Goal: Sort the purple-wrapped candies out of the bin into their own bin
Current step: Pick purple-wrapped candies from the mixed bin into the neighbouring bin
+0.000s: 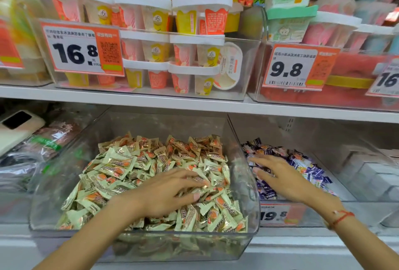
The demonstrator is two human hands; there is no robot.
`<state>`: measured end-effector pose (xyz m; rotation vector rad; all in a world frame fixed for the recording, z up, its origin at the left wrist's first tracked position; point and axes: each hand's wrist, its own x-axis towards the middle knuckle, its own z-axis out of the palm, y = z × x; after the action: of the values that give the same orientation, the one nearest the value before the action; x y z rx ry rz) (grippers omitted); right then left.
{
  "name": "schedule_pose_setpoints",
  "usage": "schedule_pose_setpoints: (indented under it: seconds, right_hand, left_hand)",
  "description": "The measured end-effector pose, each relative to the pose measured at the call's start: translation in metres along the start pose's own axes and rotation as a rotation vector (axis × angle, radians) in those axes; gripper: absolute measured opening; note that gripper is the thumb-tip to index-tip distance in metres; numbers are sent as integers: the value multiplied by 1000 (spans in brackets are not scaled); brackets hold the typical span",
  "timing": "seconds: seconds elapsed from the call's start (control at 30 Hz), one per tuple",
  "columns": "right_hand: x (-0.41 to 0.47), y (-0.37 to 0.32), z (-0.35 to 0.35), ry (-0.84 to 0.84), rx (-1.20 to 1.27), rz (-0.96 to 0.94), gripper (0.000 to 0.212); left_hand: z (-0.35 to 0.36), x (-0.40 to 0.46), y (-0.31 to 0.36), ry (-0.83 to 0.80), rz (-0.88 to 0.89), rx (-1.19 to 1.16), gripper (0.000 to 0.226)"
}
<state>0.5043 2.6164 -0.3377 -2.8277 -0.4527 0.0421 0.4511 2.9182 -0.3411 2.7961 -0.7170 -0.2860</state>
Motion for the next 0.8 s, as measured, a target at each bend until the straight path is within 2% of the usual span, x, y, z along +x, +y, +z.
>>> schedule_pose_setpoints:
  seconds: [0.13, 0.2, 0.27, 0.33, 0.4, 0.5, 0.57, 0.67, 0.73, 0.8]
  right_hand:
    - [-25, -44, -6, 534, 126, -184, 28]
    - [-31, -81, -14, 626, 115, -299, 22]
    - [-25, -120, -16, 505, 90, -356, 23]
    - [-8, -151, -10, 280, 18, -341, 29]
    - [19, -165, -3, 70, -86, -225, 35]
    - [67, -163, 11, -165, -212, 82, 55]
    - [90, -159, 29, -212, -291, 239, 73]
    - [103, -170, 58, -172, -353, 378, 92]
    - [104, -180, 66, -169, -354, 380, 87]
    - [101, -188, 65, -203, -267, 283, 76]
  left_hand:
    - [-18, -38, -25, 202, -152, 5, 47]
    - [-24, -44, -42, 312, -242, 76, 50]
    - [-24, -44, -51, 356, -326, 162, 54]
    - [-18, -45, -56, 345, -383, 264, 53]
    - [-11, -48, -58, 335, -405, 274, 46]
    - [-8, -53, -60, 339, -426, 242, 40]
    - [-6, -55, -61, 358, -451, 245, 40]
    - [-4, -54, -64, 392, -490, 185, 41]
    - [-2, -52, -66, 400, -490, 77, 40]
    - [0, -48, -66, 440, -477, -24, 39]
